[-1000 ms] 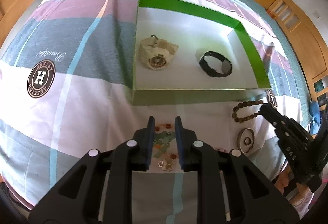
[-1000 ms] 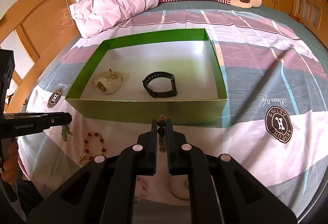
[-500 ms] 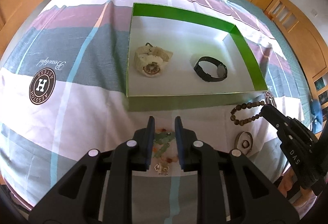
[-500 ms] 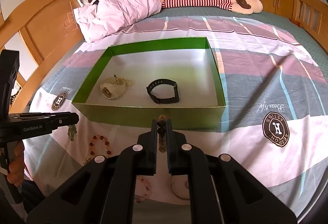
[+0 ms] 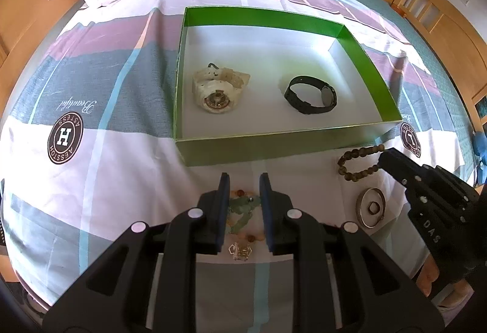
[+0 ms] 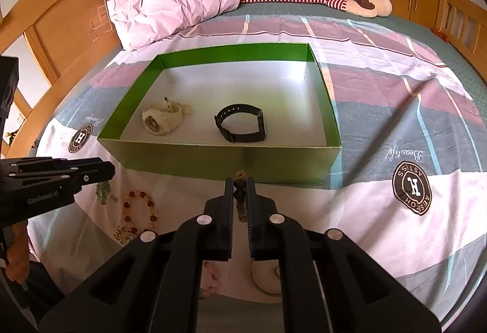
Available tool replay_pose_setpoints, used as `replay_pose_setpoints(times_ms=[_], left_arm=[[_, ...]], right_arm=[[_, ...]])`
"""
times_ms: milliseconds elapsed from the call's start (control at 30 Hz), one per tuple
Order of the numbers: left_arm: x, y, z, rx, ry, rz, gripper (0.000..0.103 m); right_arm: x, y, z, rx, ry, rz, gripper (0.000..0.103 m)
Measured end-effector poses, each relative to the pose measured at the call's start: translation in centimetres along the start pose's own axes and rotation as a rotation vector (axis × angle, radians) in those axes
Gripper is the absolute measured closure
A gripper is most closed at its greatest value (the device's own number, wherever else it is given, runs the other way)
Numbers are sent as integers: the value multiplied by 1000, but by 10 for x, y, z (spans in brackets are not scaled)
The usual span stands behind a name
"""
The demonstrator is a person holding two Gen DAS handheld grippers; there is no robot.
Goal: Organize jewelry
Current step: 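Carry the bracelet and charms into the green box and open both tools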
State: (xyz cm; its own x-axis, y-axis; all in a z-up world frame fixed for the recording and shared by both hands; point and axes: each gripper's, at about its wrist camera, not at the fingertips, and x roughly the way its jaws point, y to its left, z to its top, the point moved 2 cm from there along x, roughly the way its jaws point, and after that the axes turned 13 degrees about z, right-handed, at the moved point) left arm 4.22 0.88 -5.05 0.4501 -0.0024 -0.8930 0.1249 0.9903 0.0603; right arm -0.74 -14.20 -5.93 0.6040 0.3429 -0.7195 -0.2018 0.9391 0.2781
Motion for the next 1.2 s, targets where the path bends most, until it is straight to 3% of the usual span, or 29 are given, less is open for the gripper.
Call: replay_pose_setpoints(times_ms=[1200], left_arm=[[-1, -6, -4, 29, -18, 44, 83]], right_arm=[[3, 2, -3, -6, 12, 0, 95]])
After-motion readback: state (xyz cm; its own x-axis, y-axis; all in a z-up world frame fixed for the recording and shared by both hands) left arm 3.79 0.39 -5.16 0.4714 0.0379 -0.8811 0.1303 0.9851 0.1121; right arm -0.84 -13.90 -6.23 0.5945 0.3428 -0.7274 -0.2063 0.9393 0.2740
